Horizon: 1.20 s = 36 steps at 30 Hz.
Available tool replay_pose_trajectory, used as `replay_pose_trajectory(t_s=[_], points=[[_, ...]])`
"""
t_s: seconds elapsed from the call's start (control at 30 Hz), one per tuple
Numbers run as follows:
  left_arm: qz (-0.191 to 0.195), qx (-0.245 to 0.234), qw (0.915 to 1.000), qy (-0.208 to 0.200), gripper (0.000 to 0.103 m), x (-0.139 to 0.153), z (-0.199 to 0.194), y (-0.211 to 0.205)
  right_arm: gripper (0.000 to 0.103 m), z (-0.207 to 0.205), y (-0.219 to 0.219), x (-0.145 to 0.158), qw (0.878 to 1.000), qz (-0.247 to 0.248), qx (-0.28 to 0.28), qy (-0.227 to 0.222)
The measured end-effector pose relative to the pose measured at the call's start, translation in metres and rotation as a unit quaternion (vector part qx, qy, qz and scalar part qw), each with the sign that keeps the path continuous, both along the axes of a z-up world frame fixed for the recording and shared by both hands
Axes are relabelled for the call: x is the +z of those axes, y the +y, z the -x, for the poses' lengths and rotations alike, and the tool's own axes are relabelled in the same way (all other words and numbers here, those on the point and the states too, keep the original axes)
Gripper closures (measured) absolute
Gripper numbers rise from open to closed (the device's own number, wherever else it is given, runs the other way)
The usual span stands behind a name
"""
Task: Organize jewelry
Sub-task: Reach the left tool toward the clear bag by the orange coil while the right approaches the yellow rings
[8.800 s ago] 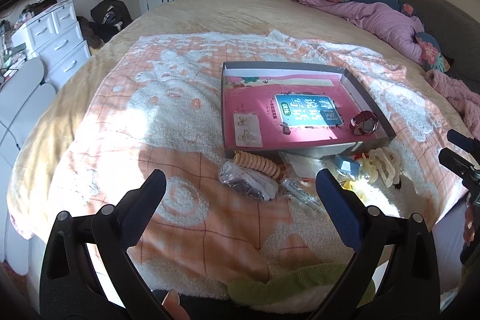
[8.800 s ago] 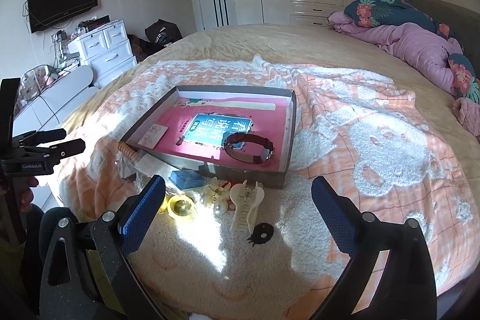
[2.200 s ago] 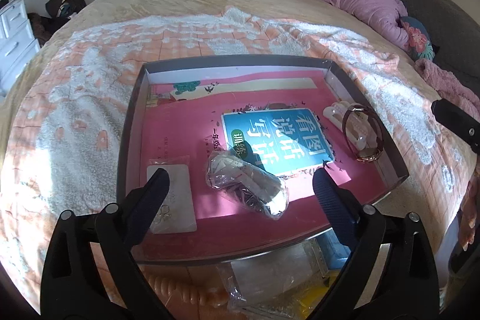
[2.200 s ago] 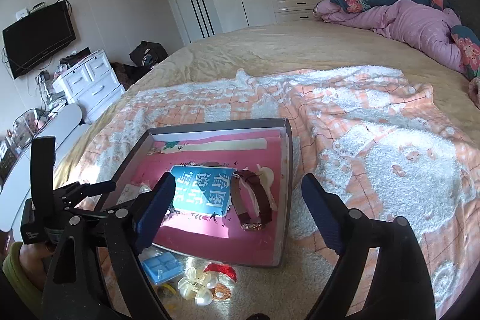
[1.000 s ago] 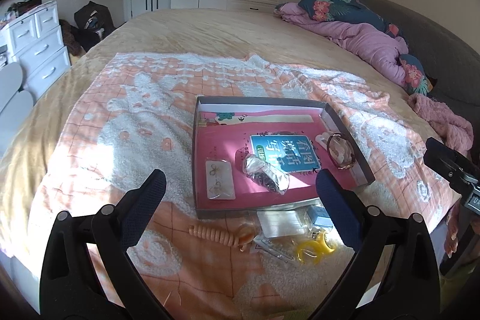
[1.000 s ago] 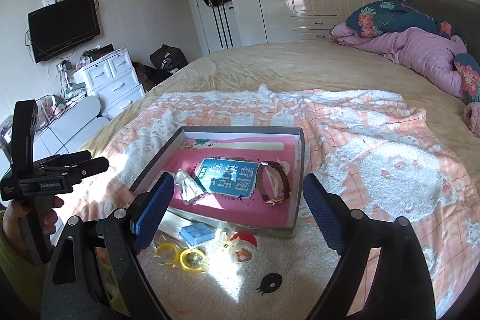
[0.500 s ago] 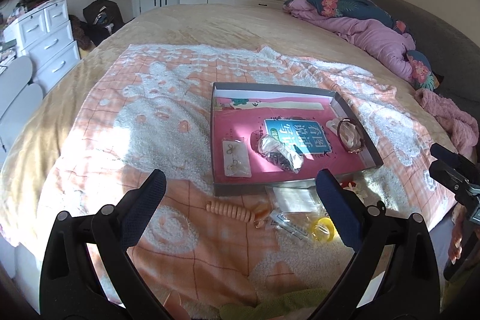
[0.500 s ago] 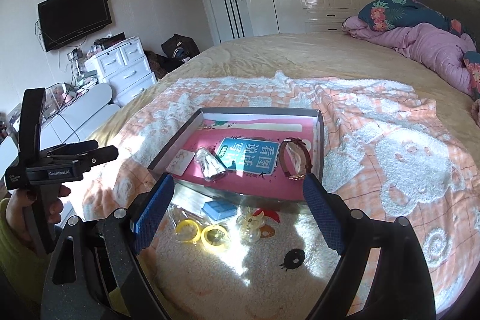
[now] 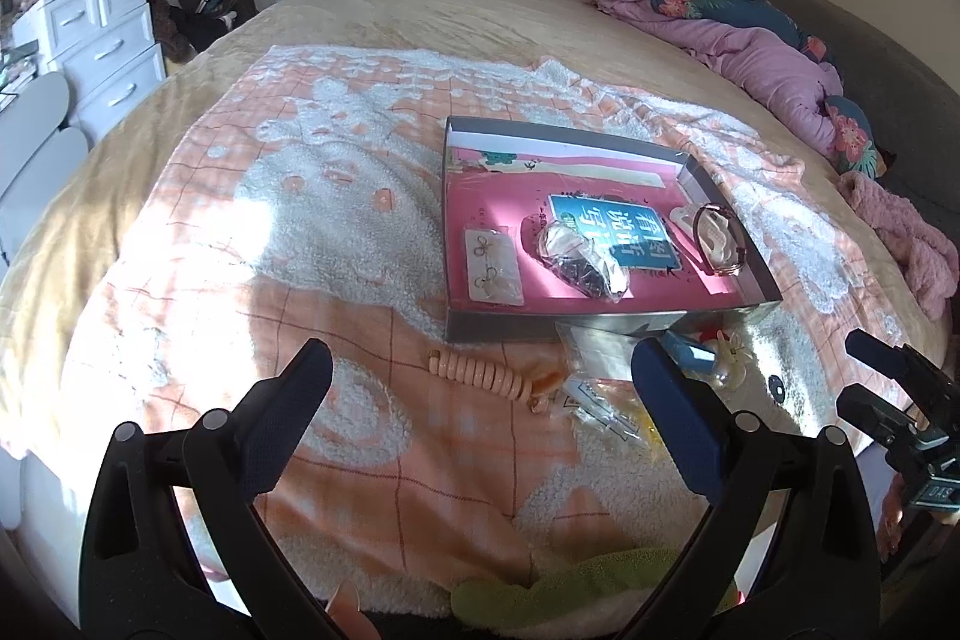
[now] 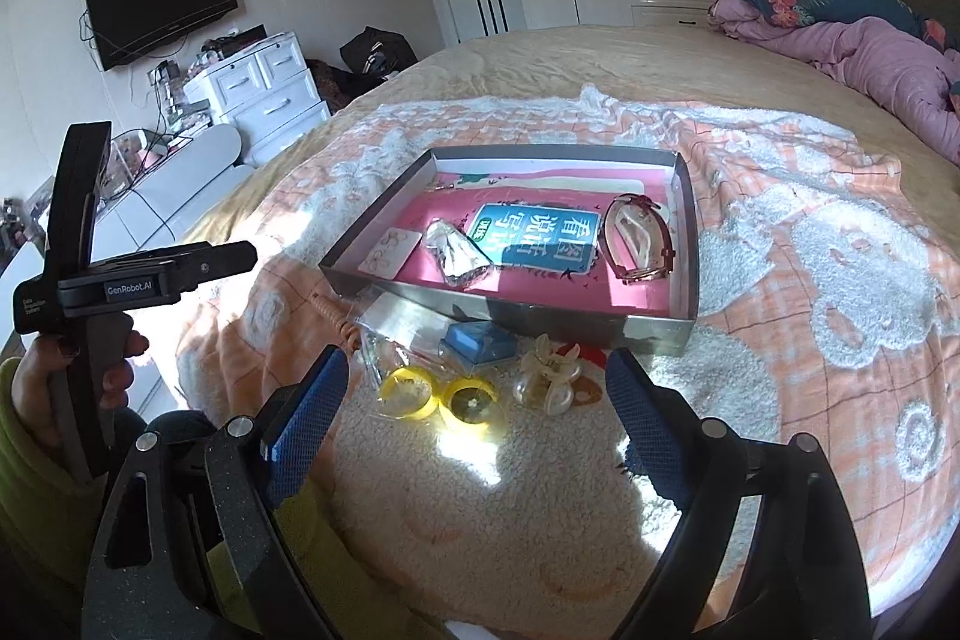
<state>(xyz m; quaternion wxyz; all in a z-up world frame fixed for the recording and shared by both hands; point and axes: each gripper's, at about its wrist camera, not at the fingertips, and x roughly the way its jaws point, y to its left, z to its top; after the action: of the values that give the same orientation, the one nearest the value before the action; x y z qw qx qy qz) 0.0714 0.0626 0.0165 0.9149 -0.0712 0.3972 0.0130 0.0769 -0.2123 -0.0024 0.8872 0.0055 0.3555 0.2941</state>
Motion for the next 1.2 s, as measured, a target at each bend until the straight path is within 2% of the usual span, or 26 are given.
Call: replay_pose_trajectory(t_s=[0.27,0.5,0.77,0.87,1.2], points=[[0.001,-0.001,0.9999,0.014,0.010,-0.010,0.000,0.001,0.017,0.005,0.012,-0.021,1.000,0.004,0.013,0.027],[0.020,-0.010,0.9995,0.021,0.010,-0.018,-0.005,0.001,0.017,0.003,0.024,-0.041,0.998,0.001,0.018,0.056],[0.058,-0.031,0.9965,0.051,0.037,-0.034,-0.027,-0.006,0.016,-0.008,0.035,-0.064,0.996,0.002,0.016,0.088],[0.092,-0.038,0.9928,0.067,0.048,-0.044,-0.038,-0.006,0.016,-0.010,0.038,-0.069,0.996,0.004,0.015,0.092],[0.157,-0.056,0.9794,0.115,0.052,-0.071,-0.067,-0.016,0.016,-0.020,0.049,-0.079,0.995,0.006,0.011,0.101]])
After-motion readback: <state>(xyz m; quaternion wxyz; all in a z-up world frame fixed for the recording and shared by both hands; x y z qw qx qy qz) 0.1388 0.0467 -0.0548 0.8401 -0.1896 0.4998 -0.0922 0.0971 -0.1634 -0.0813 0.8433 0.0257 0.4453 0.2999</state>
